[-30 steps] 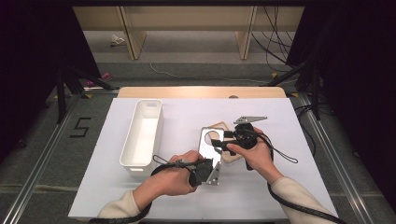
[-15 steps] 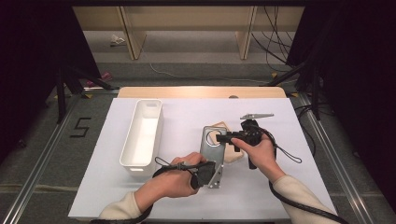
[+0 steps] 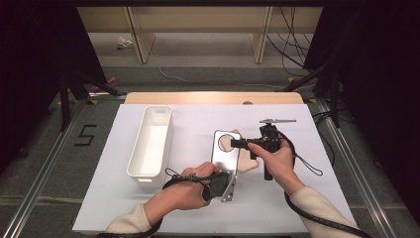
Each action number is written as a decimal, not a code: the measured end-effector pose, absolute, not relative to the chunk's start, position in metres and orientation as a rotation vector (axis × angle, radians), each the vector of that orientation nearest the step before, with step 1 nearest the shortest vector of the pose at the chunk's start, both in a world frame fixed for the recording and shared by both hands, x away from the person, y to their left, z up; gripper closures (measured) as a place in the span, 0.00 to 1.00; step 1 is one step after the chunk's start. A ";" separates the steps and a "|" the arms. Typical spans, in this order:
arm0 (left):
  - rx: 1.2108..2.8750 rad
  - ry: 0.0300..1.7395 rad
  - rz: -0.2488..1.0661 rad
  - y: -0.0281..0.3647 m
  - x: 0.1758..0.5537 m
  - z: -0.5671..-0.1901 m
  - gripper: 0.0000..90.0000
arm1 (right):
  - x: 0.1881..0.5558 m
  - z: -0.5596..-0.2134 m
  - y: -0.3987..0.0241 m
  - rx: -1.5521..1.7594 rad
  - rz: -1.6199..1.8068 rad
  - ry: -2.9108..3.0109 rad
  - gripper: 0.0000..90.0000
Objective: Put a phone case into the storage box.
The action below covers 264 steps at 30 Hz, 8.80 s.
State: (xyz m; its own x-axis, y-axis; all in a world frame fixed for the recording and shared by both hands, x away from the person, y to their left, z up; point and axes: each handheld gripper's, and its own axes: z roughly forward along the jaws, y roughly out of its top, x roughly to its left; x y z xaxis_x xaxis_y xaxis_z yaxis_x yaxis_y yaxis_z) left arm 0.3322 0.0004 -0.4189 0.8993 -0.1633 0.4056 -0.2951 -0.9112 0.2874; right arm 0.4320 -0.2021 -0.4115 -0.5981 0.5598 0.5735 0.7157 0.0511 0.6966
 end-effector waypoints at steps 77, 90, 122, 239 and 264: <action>1.767 0.822 0.394 0.073 0.384 -0.377 0.90 | 0.412 -0.390 -0.190 -1.103 -1.763 -2.425 0.90; 1.756 0.837 0.488 0.071 0.378 -0.373 0.93 | 0.410 -0.388 -0.184 -1.066 -1.753 -2.477 0.83; 1.704 0.852 0.563 0.095 0.386 -0.363 0.94 | 0.403 -0.396 -0.198 -0.953 -1.760 -2.638 0.18; 1.519 0.951 0.751 0.206 0.450 -0.305 0.94 | 0.377 -0.423 -0.233 -1.023 -1.680 -2.651 0.18; 1.525 1.000 0.789 0.229 0.468 -0.310 0.94 | 0.377 -0.423 -0.233 -1.023 -1.682 -2.646 0.18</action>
State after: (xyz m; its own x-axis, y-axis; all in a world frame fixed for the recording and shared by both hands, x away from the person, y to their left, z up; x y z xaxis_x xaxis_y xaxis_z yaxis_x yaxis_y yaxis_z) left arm 0.4682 0.2291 -0.3104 0.4227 0.9057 -0.0321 0.1789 -0.0486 0.9827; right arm 0.3773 -0.2327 -0.4230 -0.7965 0.5741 0.1896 0.4155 0.2918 0.8615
